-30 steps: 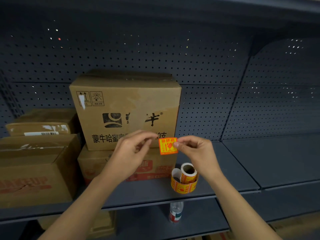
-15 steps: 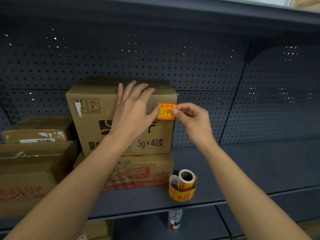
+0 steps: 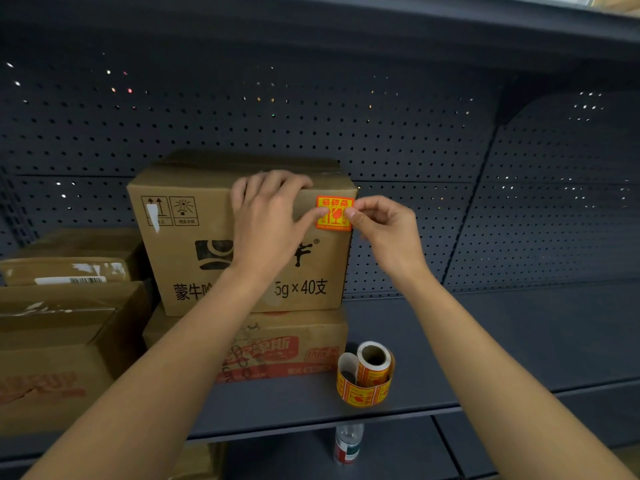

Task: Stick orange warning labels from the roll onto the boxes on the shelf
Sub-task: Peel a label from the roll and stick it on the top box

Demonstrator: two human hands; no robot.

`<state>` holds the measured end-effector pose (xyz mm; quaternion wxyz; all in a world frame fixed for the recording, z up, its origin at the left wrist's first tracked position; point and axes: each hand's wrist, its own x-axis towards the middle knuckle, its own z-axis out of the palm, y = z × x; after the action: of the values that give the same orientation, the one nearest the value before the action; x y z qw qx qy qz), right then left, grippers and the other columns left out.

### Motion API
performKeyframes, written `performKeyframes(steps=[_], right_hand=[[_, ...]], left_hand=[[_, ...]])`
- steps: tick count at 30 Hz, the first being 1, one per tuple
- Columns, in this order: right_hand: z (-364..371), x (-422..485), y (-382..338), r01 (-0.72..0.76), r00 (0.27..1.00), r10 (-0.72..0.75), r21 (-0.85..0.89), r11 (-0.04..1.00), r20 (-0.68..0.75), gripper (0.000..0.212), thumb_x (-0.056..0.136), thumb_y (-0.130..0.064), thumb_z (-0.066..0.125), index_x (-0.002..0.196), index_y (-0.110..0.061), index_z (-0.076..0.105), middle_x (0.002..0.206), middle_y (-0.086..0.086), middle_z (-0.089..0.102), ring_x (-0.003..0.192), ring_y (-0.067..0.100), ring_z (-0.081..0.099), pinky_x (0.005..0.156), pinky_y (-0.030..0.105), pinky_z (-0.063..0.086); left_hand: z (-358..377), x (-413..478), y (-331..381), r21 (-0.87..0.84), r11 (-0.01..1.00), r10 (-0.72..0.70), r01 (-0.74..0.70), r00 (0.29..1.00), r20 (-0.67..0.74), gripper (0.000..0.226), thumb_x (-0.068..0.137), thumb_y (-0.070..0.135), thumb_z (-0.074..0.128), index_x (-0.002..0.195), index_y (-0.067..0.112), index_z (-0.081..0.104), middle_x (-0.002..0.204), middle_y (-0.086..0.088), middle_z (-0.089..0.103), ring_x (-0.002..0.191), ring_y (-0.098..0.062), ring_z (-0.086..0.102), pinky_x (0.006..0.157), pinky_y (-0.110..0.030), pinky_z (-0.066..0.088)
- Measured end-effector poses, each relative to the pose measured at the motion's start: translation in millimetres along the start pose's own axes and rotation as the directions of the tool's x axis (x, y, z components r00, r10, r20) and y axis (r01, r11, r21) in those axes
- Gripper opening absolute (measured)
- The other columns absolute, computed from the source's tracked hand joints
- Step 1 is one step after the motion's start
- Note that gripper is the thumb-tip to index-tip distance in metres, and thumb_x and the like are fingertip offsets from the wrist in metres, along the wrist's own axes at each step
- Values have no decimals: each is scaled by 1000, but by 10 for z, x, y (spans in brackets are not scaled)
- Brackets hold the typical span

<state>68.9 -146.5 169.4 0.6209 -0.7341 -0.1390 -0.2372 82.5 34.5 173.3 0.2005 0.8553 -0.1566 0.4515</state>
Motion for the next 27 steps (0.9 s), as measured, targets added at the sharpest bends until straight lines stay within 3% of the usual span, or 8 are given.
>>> performKeyframes(steps=[12, 19, 24, 27], right_hand=[[61, 10, 98, 56, 991, -74, -159, 986, -109, 3, 92, -18, 70, 90, -19, 70, 84, -4, 69, 75, 0, 60, 72, 16, 50], [107, -22, 121, 134, 972, -176, -251, 959, -154, 2, 92, -20, 70, 94, -19, 70, 94, -2, 67, 80, 6, 61, 74, 15, 49], [80, -27, 135, 113, 963, -164, -235, 965, -213, 19, 91, -25, 71, 109, -21, 63, 83, -9, 64, 74, 1, 59, 71, 17, 50], [43, -5, 124, 184, 956, -238, -285, 941, -169, 27, 92, -28, 70, 117, -23, 62, 92, -4, 64, 80, 6, 59, 73, 20, 51]], left_hand=[[85, 7, 0, 32, 999, -14, 16, 998, -60, 47, 85, 58, 65, 118, 24, 65, 115, 0, 64, 111, -26, 53, 99, -41, 29], [70, 6, -6, 63, 998, 3, -2, 1000, -27, 56, 78, 62, 70, 118, 25, 62, 115, 0, 60, 111, -26, 50, 98, -41, 26], [75, 2, -1, 72, 997, 1, 0, 1000, -15, 60, 74, 62, 74, 119, 25, 60, 116, 0, 58, 111, -27, 49, 98, -40, 25], [80, 3, 0, 61, 998, 1, 0, 1000, -19, 59, 73, 61, 75, 118, 25, 60, 115, -1, 58, 112, -27, 48, 98, -41, 26]])
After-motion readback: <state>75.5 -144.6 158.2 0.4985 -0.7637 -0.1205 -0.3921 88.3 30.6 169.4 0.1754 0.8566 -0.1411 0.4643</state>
